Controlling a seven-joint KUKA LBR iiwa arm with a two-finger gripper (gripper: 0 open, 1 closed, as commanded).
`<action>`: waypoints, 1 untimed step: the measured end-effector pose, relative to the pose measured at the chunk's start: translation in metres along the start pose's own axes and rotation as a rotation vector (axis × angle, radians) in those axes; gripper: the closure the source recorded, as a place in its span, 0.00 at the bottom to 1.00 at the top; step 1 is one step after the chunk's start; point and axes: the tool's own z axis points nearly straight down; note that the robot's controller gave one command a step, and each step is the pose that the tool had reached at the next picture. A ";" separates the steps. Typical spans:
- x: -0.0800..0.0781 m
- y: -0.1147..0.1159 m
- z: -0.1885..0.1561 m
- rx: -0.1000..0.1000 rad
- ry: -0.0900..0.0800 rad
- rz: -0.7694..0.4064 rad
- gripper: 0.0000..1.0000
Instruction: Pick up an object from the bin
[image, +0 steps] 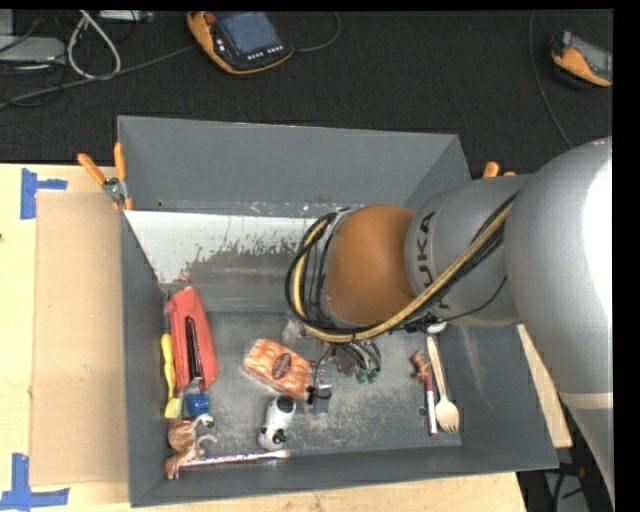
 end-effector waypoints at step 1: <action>-0.004 0.019 0.000 0.001 0.000 0.001 1.00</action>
Offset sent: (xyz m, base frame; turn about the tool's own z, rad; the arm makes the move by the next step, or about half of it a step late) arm 0.0000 0.0000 0.0000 0.0000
